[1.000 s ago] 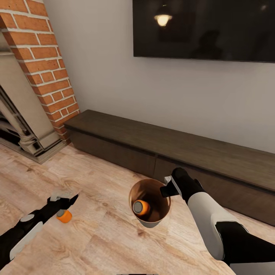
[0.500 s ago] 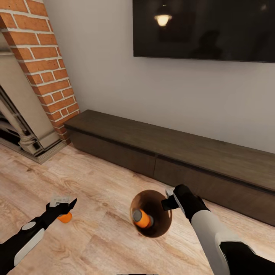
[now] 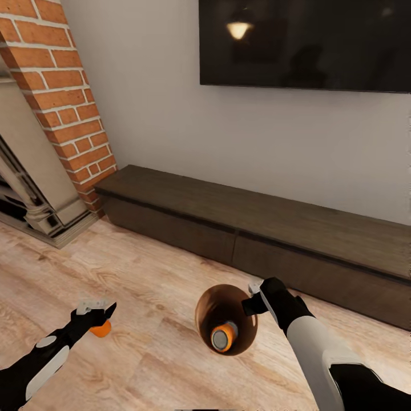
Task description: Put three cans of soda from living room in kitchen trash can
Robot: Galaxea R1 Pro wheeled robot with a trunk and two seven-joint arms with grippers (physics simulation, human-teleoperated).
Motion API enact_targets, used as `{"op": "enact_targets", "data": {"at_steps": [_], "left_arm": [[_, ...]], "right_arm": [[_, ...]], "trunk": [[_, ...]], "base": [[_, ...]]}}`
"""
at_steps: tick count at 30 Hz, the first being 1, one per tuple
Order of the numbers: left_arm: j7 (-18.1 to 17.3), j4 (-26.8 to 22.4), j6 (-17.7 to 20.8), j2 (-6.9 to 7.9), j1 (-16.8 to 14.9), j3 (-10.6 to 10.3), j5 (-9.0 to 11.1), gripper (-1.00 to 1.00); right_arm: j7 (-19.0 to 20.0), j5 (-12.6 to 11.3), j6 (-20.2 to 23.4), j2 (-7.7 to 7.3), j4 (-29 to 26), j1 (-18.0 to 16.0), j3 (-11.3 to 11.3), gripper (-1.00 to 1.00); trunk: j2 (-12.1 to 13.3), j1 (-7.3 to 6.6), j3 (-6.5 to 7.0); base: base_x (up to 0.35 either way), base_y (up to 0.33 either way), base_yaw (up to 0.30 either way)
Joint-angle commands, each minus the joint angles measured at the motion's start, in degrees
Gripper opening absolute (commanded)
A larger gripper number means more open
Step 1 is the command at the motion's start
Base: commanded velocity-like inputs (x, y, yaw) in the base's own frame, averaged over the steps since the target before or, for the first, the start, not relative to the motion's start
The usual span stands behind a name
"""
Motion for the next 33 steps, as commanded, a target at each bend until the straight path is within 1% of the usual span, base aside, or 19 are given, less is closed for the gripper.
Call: {"op": "enact_targets", "data": {"at_steps": [1,29,33], "left_arm": [[-0.04,0.07,0.04,-0.04,-0.02,0.03,0.07,1.00],[-0.18,0.21,-0.30,-0.11,0.02,-0.16,-0.31,1.00],[-0.18,0.20,-0.45,-0.11,0.03,-0.12,-0.30,1.00]], "right_arm": [[0.35,-0.98,0.14,-0.01,0.00,-0.01,-0.13,-1.00],[0.36,-1.19,0.14,0.05,-0.01,-0.01,-0.12,-1.00],[0.42,-1.22,0.16,0.11,-0.01,-0.01,-0.11,-1.00]], "trunk": [[0.00,0.00,0.00],[0.00,0.00,0.00],[0.00,0.00,0.00]], "base": [[0.000,0.307,-0.221],[0.000,0.318,-0.249],[0.000,0.164,-0.180]]}}
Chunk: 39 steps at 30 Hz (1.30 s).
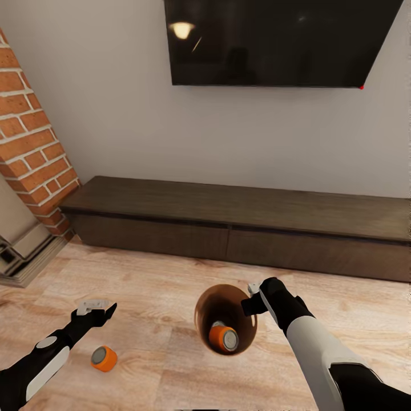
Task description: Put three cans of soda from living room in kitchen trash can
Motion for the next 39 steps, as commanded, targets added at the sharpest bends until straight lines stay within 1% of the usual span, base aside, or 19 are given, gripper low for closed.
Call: {"op": "enact_targets", "data": {"at_steps": [1,6,13,21,25,35,39], "left_arm": [[0.00,0.00,-0.04,0.00,0.00,-0.02,0.04,1.00],[0.02,0.04,-0.03,0.00,0.00,-0.05,0.04,1.00],[0.01,0.16,0.17,0.00,0.00,-0.05,0.08,1.00],[0.00,0.10,0.18,0.00,-0.03,-0.05,-0.05,1.00],[0.06,0.14,0.14,0.00,-0.01,-0.05,-0.01,1.00],[0.17,0.17,-0.06,-0.31,-0.02,-0.08,0.02,1.00],[0.17,0.17,-0.07,-0.34,-0.02,-0.11,0.01,1.00]], "right_arm": [[0.59,-1.06,0.30,-0.01,-0.03,-0.03,-0.15,-1.00],[0.59,-1.08,0.34,0.00,-0.05,-0.02,-0.18,-1.00],[0.40,-1.09,0.42,0.02,-0.07,-0.03,-0.21,-1.00],[0.35,-1.09,0.44,0.01,-0.04,-0.02,-0.21,-1.00],[0.32,-1.09,0.50,0.00,-0.02,0.00,-0.27,-1.00],[0.37,-1.01,0.57,-0.06,-0.10,-0.04,-0.31,-1.00],[0.31,-1.01,0.57,-0.06,-0.10,-0.03,-0.32,-1.00]], "trunk": [[0.00,0.00,0.00],[0.00,0.00,0.00],[0.00,0.00,0.00],[0.00,0.00,0.00],[0.00,0.00,0.00],[0.00,0.00,0.00],[0.00,0.00,0.00]], "base": [[0.000,0.036,-0.043],[-0.034,0.049,-0.020],[-0.211,0.226,-0.007],[-0.183,0.242,-0.104],[-0.042,0.184,-0.023],[-0.003,0.041,-0.002],[0.000,0.165,-0.008]]}}
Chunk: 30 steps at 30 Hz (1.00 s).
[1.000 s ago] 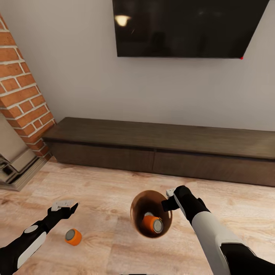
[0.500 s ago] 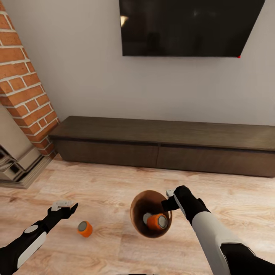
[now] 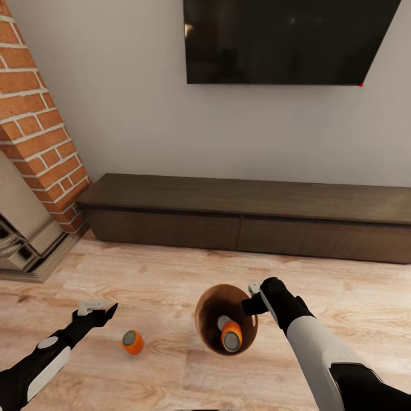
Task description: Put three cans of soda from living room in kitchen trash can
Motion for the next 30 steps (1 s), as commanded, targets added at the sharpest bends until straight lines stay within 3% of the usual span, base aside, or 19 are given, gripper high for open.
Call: {"op": "enact_targets", "data": {"at_steps": [1,11,22,28,30], "left_arm": [[0.00,0.01,0.00,0.00,0.00,-0.01,0.00,1.00],[0.00,0.07,0.08,-0.11,0.00,-0.27,0.01,1.00],[0.43,0.50,0.06,-0.36,-0.04,-0.34,0.01,1.00],[0.44,4.59,0.03,-1.74,-0.06,-1.35,-0.11,1.00],[0.48,5.10,0.10,-2.13,-0.07,-1.60,-0.97,1.00]], "right_arm": [[0.36,-1.36,0.20,0.01,-0.01,0.00,-0.12,-1.00],[0.36,-1.35,0.20,0.00,-0.01,-0.02,-0.17,-1.00],[0.29,-1.35,0.20,-0.14,-0.01,-0.02,-0.39,-1.00],[0.22,-1.35,0.25,-1.68,-0.01,-0.03,-0.42,-1.00],[0.23,-1.35,0.27,-2.22,-0.01,-0.03,-0.42,-1.00]], "trunk": [[0.00,0.00,0.00],[0.00,0.00,0.00],[0.00,0.00,0.13],[0.00,0.00,0.27],[0.00,0.00,0.31]], "base": [[0.000,0.226,-0.044],[0.000,0.275,-0.070],[0.000,0.261,-0.228],[0.078,-0.004,-0.251],[0.121,-0.058,-0.244]]}}
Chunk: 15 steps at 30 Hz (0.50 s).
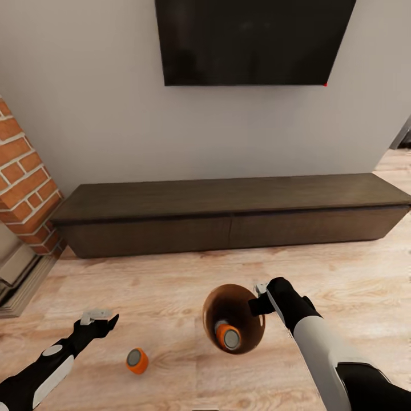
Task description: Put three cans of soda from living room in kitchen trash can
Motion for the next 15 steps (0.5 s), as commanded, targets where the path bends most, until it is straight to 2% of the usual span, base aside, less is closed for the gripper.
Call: {"op": "enact_targets", "data": {"at_steps": [1,2,4,7,8,11,15], "left_arm": [[0.01,0.26,0.03,-0.22,-0.01,-0.04,-0.51,1.00],[0.03,0.53,0.07,-0.48,-0.01,-0.07,-1.05,1.00],[0.11,2.69,0.27,-2.43,-0.01,-0.05,-2.65,1.00],[0.17,6.53,0.36,-4.65,-0.01,-0.03,-3.33,1.00],[0.24,8.85,0.39,-5.83,-0.05,0.05,-3.56,1.00],[1.36,10.90,0.48,-7.04,-0.09,0.09,-3.77,1.00],[3.07,11.30,0.35,-7.96,-0.09,-0.12,-3.86,1.00]], "right_arm": [[0.35,-1.17,0.18,-0.13,0.00,-0.02,-0.08,-1.00],[0.34,-1.17,0.18,-0.24,0.00,-0.02,-0.08,-1.00],[0.34,-1.17,0.19,-0.49,-0.02,-0.02,-0.10,-1.00],[0.37,-1.17,0.20,-0.55,-0.06,-0.02,-0.09,-1.00],[0.35,-1.17,0.20,-0.54,-0.08,-0.02,-0.09,-1.00],[0.33,-1.17,0.20,-0.53,-0.06,-0.02,-0.09,-1.00],[0.31,-1.17,0.20,-0.43,-0.04,-0.02,-0.09,-1.00]], "trunk": [[0.00,0.00,0.02],[0.00,0.00,0.03],[0.00,0.00,0.04],[0.00,0.00,0.05],[0.00,0.00,0.05],[0.00,0.00,0.05],[-0.40,0.22,-0.13]], "base": [[0.142,-0.039,-0.227],[0.150,-0.032,-0.204],[0.151,-0.017,-0.114],[0.079,-0.007,-0.051],[0.029,-0.003,-0.019],[0.012,-0.001,-0.008],[0.003,0.000,-0.002]]}}
